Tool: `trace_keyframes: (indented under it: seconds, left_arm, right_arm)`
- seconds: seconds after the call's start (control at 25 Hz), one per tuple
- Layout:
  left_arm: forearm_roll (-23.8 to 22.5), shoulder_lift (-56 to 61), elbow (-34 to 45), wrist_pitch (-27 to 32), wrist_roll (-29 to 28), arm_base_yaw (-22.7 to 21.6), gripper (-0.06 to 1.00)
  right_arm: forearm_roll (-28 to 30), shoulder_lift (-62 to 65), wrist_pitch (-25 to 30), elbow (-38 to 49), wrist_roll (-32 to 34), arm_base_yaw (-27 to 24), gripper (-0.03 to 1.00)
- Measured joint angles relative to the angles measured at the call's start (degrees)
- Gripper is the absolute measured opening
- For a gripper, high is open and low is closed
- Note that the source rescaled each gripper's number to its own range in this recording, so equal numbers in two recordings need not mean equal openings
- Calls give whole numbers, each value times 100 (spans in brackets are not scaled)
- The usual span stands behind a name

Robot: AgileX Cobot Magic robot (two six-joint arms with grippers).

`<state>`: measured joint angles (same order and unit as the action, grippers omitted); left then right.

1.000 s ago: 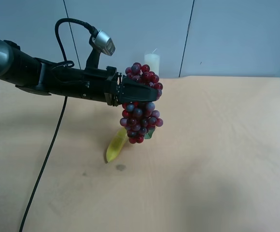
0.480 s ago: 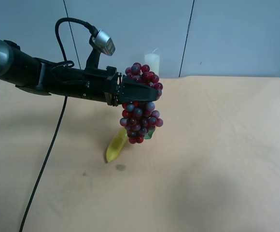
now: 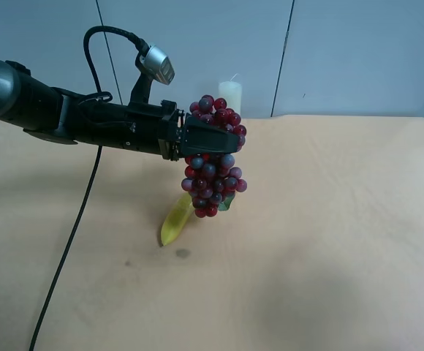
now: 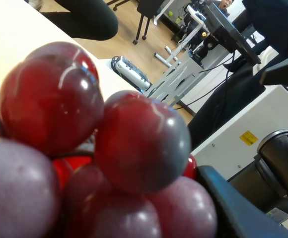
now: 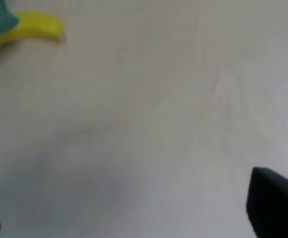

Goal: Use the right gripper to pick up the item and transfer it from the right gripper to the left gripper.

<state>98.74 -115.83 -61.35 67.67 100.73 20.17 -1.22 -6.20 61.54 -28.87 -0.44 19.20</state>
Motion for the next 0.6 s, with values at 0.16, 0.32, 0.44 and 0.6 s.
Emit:
trace_keyframes:
  seconds: [0.16,0.32,0.44,0.6]
  left_arm:
    - [0,0,0,5,0,0,2]
    - [0,0,0,25,0,0,2]
    - [0,0,0,36,0,0,2]
    - [0,0,0,38,0,0,2]
  right_arm:
    - [1,428,0,0,0,-670,97]
    - [1,633,5,0,11,-1660,97]
    - [-39,633,5,0,44,-1774,97]
    - [-59,633,5,0,11,-1767,97]
